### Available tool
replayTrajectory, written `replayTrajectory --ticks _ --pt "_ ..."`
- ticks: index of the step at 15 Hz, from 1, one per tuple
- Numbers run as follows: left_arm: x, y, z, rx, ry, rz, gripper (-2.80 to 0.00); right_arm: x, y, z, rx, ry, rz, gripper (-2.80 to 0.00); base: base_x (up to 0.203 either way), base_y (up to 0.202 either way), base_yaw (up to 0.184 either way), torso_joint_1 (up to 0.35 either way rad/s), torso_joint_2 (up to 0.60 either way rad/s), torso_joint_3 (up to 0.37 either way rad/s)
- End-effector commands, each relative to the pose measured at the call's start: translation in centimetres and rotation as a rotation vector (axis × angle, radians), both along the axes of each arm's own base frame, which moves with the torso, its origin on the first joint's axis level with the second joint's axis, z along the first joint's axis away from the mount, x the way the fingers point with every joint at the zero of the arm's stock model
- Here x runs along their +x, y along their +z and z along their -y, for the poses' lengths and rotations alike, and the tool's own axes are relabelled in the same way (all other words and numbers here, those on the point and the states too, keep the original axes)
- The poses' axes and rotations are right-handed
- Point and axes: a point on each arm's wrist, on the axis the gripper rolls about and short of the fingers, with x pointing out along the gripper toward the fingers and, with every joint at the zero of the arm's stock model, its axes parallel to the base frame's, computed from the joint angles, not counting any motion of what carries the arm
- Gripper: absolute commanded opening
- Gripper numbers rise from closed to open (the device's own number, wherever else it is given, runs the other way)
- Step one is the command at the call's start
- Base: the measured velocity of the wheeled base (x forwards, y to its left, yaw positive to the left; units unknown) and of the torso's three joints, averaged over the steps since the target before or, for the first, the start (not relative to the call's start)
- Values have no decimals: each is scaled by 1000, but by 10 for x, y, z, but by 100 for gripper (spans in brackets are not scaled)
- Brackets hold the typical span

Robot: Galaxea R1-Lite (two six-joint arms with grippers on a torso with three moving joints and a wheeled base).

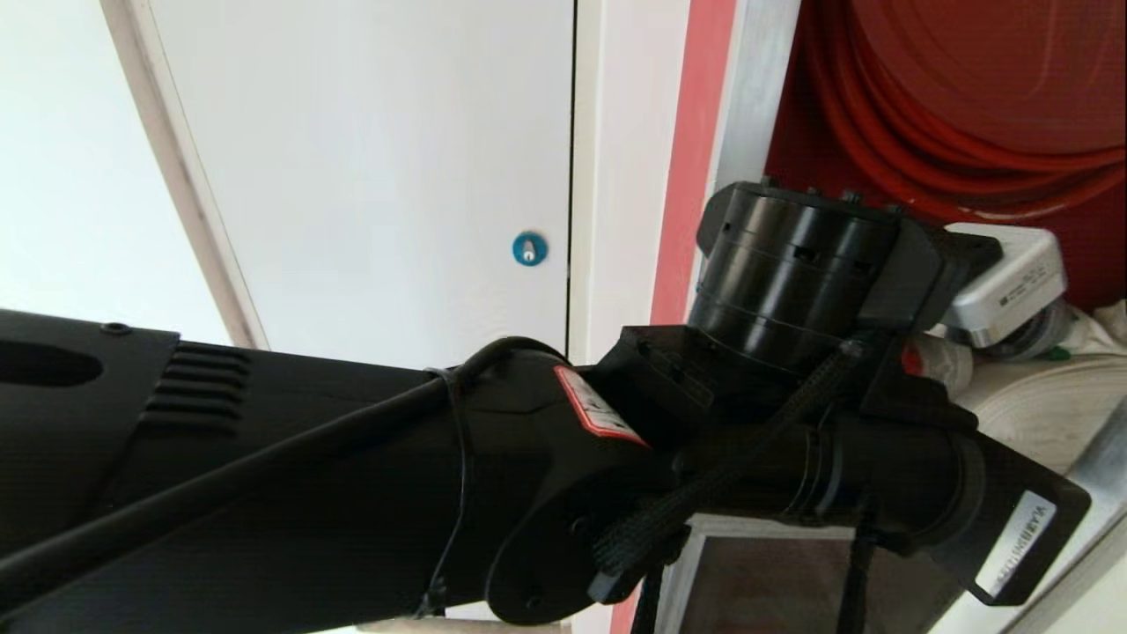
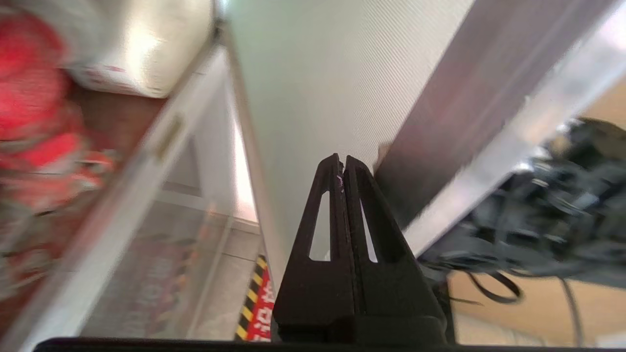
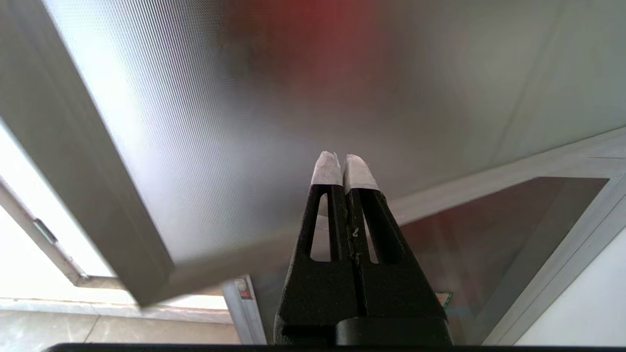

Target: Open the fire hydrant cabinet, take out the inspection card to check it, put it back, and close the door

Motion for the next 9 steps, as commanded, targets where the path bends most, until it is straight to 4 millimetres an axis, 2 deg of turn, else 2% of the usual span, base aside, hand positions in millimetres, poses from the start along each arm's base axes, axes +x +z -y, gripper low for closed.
replayTrajectory --ticks 1,9 --pt "-13 2 -2 3 -29 -3 -280 0 -1 0 0 0 -4 -280 0 0 0 0 0 0" --pt "-49 5 0 5 -111 -4 -280 0 -1 0 0 0 -4 -280 0 0 0 0 0 0"
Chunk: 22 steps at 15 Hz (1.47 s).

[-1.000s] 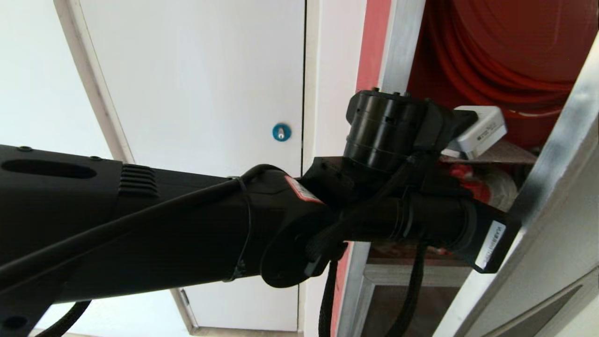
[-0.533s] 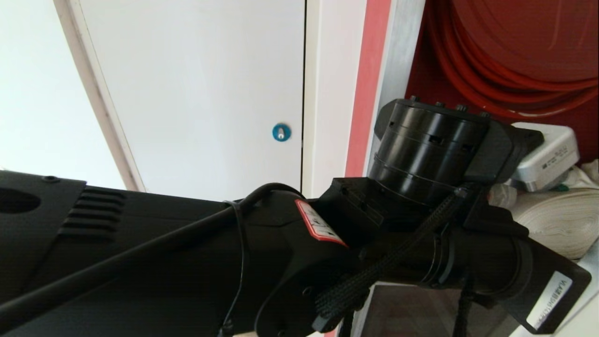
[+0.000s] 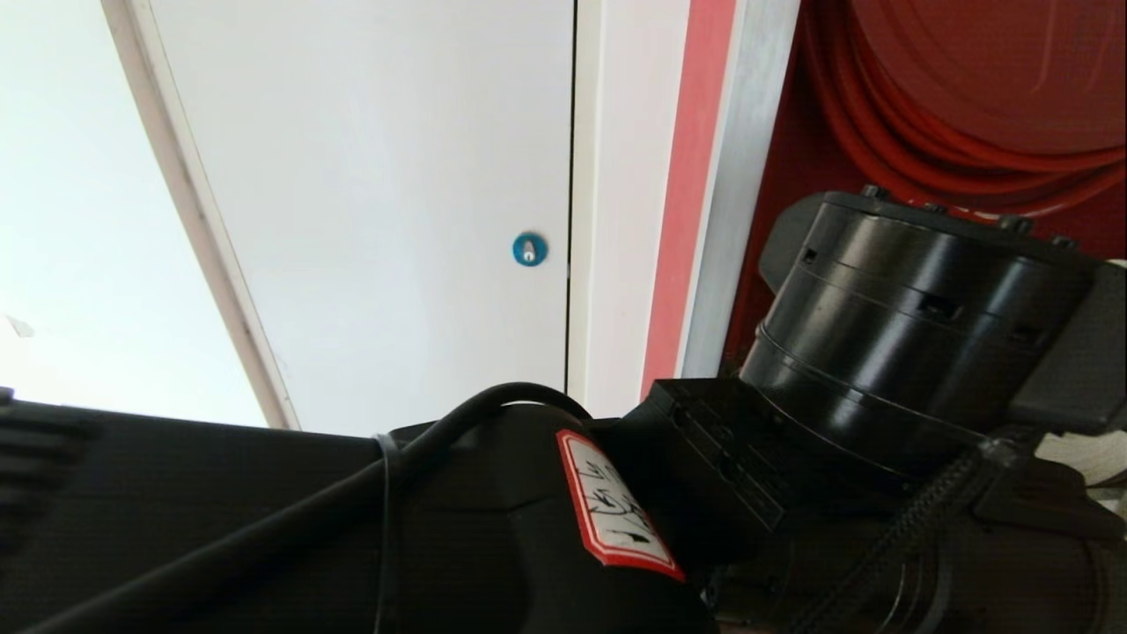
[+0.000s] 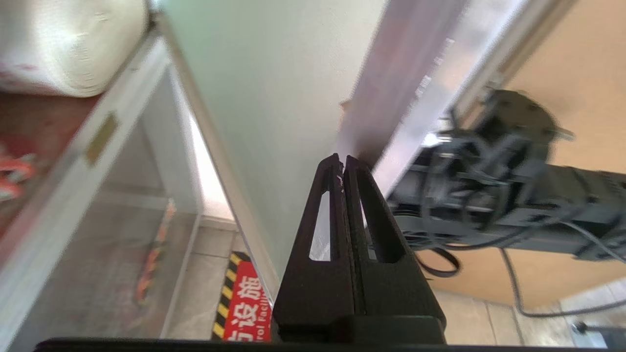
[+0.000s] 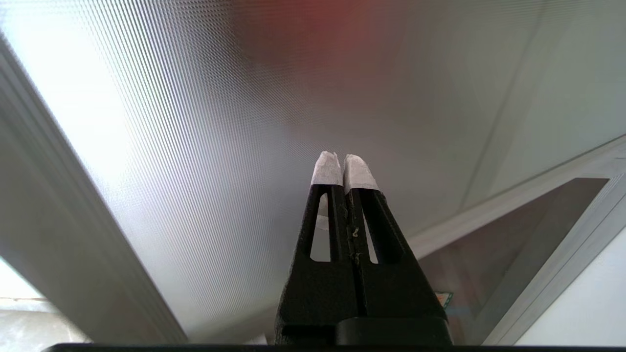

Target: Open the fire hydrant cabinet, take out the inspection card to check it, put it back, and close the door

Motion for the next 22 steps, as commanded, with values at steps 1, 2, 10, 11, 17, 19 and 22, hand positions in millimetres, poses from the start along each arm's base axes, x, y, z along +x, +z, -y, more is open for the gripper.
replayTrajectory --ticks 1,2,10,11,17,19,22 --pt "-5 0 1 1 -13 -2 -280 0 -1 0 0 0 -4 -280 0 0 0 0 0 0" --pt "-4 -1 2 4 -12 -3 -280 0 0 0 0 0 -3 -280 0 0 0 0 0 0" --pt "-3 -12 -1 36 -3 -13 -280 0 -1 0 0 0 -4 -280 0 0 0 0 0 0" --pt "1 -13 -3 41 10 -15 -280 0 0 0 0 0 -3 -280 0 0 0 0 0 0" --pt "56 -27 -44 100 186 -42 -280 0 -1 0 0 0 -4 -280 0 0 0 0 0 0" --pt "84 -35 -76 134 294 -64 -280 0 -1 0 0 0 -4 -280 0 0 0 0 0 0" --pt "111 -50 -127 159 442 -89 -280 0 -1 0 0 0 -4 -280 0 0 0 0 0 0"
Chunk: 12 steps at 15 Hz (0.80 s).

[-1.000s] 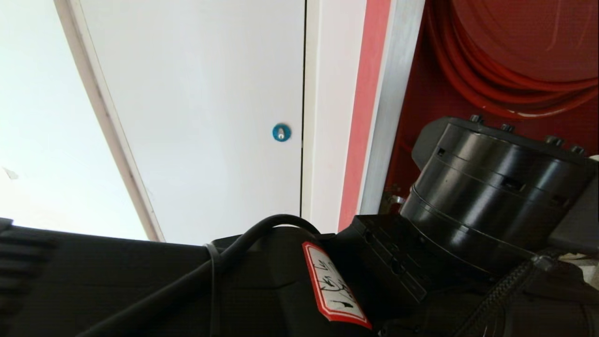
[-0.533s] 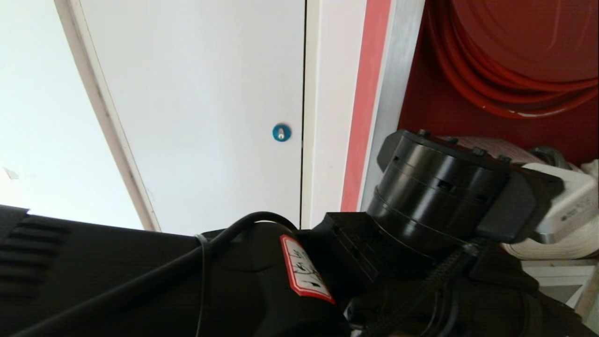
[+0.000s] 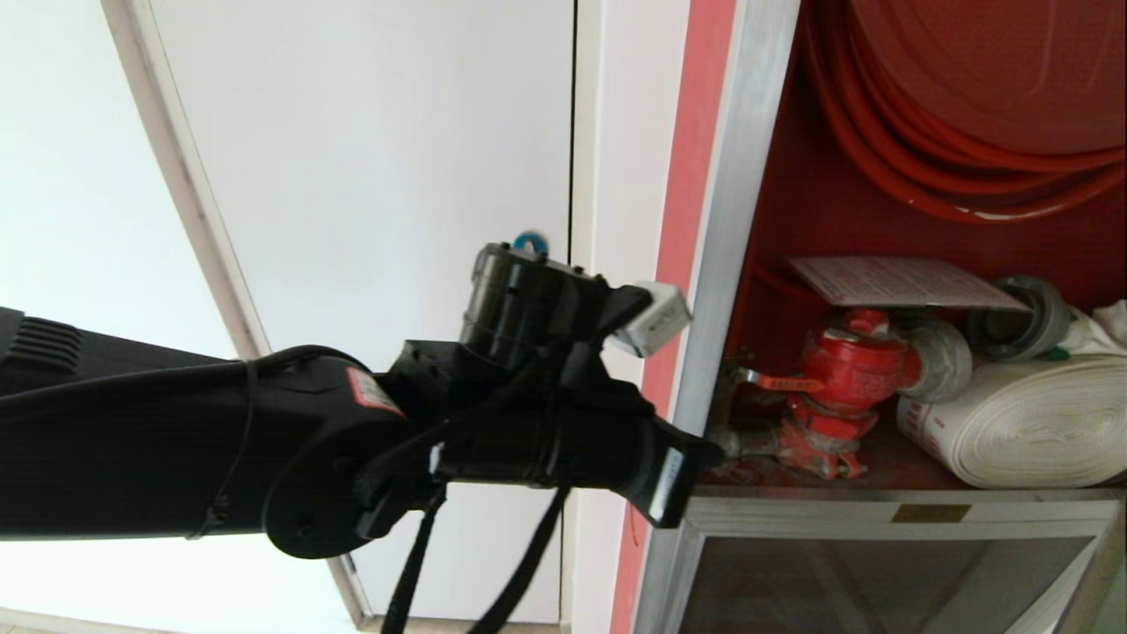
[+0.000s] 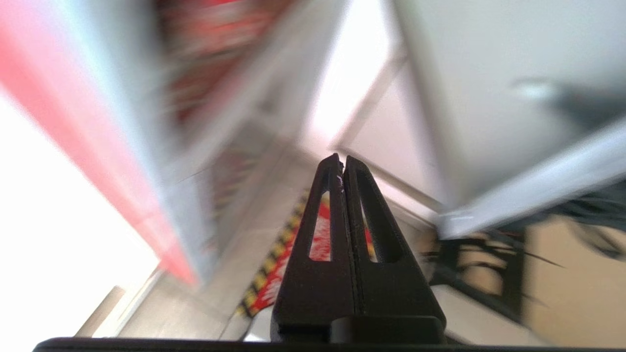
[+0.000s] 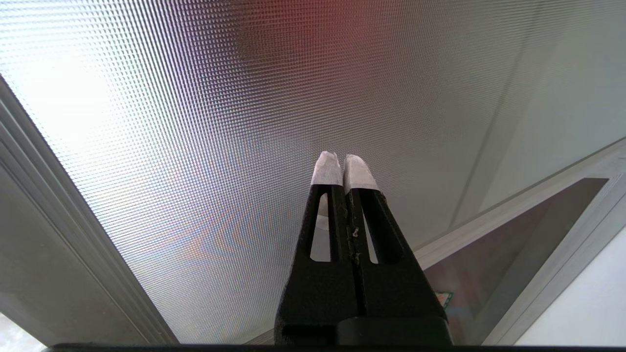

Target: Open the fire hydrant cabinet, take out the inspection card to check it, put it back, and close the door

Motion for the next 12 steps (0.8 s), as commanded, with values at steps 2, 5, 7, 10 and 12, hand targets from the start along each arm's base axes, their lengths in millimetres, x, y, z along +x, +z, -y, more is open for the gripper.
replayTrajectory --ticks 2,5,7,10,12 --pt "12 -1 -61 -42 153 39 -280 0 -1 0 0 0 -4 -280 0 0 0 0 0 0" --pt "4 6 -128 -64 319 93 -280 0 -1 0 0 0 -4 -280 0 0 0 0 0 0" --pt "-10 17 -169 -75 430 166 -280 0 0 0 0 0 -3 -280 0 0 0 0 0 0" --pt "-25 34 -228 -63 659 303 -280 0 -1 0 0 0 -4 -280 0 0 0 0 0 0" --pt "-50 45 -254 -62 775 394 -280 0 -1 0 0 0 -4 -280 0 0 0 0 0 0"
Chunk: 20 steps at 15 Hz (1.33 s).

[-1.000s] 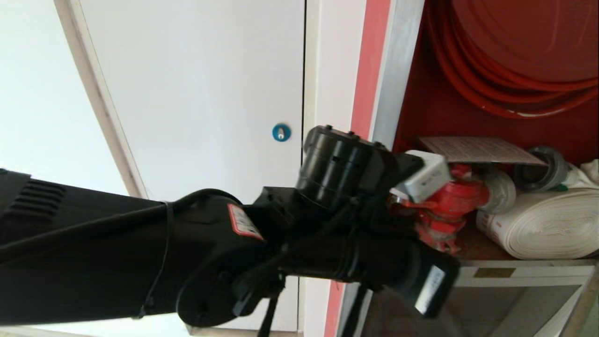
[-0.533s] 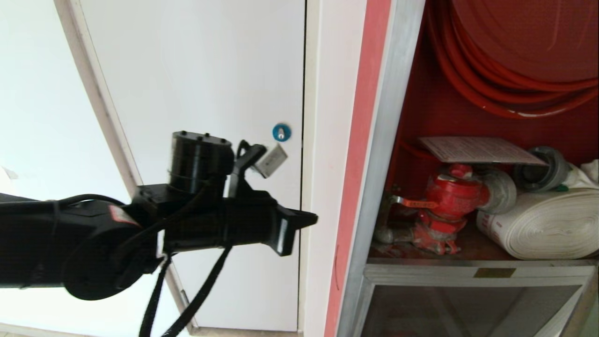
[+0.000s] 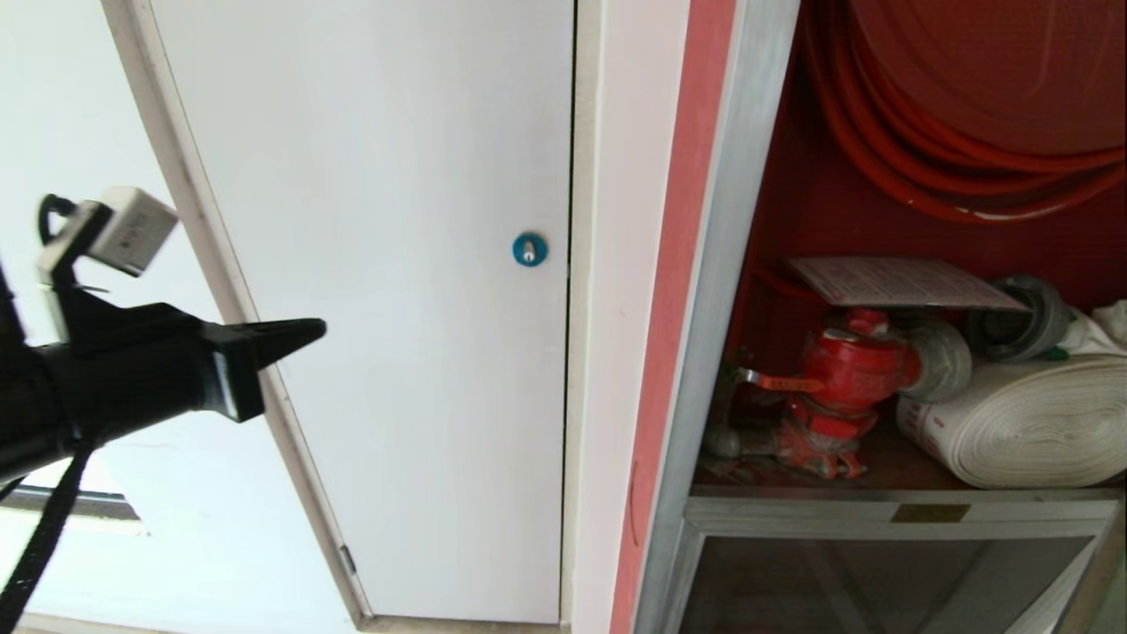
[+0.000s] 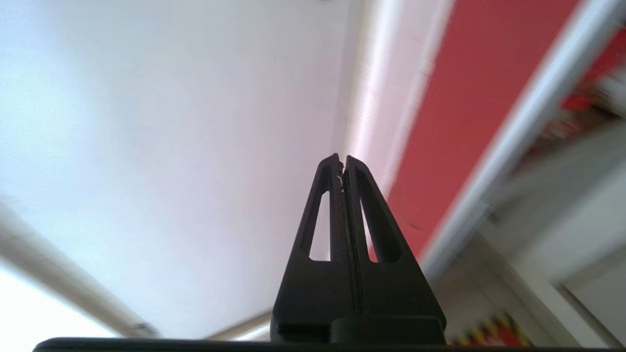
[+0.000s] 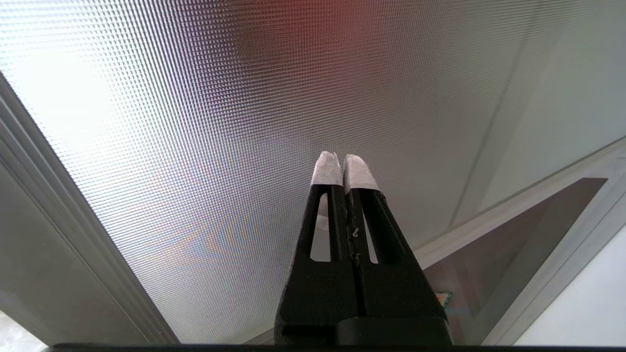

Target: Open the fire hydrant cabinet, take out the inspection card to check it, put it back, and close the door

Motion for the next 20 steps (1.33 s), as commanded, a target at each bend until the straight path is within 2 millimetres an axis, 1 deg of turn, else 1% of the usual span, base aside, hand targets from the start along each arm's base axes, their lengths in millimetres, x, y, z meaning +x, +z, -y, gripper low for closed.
replayTrajectory --ticks 1,3,5,7,9,11,13,15,20 --pt "-40 16 -19 -4 87 119 -280 0 0 0 0 0 -3 -280 0 0 0 0 0 0" --pt "-76 15 -26 -4 128 190 -280 0 0 0 0 0 -3 -280 0 0 0 0 0 0" --pt "-115 7 -28 -3 155 263 -280 0 -1 0 0 0 -4 -280 0 0 0 0 0 0" --pt "-152 -6 -28 -1 189 322 -280 0 0 0 0 0 -3 -280 0 0 0 0 0 0" --pt "-180 -25 -27 2 207 320 -280 0 0 0 0 0 -3 -280 0 0 0 0 0 0" --pt "-189 -49 -26 3 187 237 -280 0 0 0 0 0 -3 -280 0 0 0 0 0 0" --pt "-196 -59 -26 -12 141 232 -280 0 0 0 0 0 -3 -280 0 0 0 0 0 0" --pt "-201 -74 -26 -15 142 230 -280 0 -1 0 0 0 -4 -280 0 0 0 0 0 0" --pt "-219 -116 -27 -20 202 283 -280 0 -1 0 0 0 -4 -280 0 0 0 0 0 0"
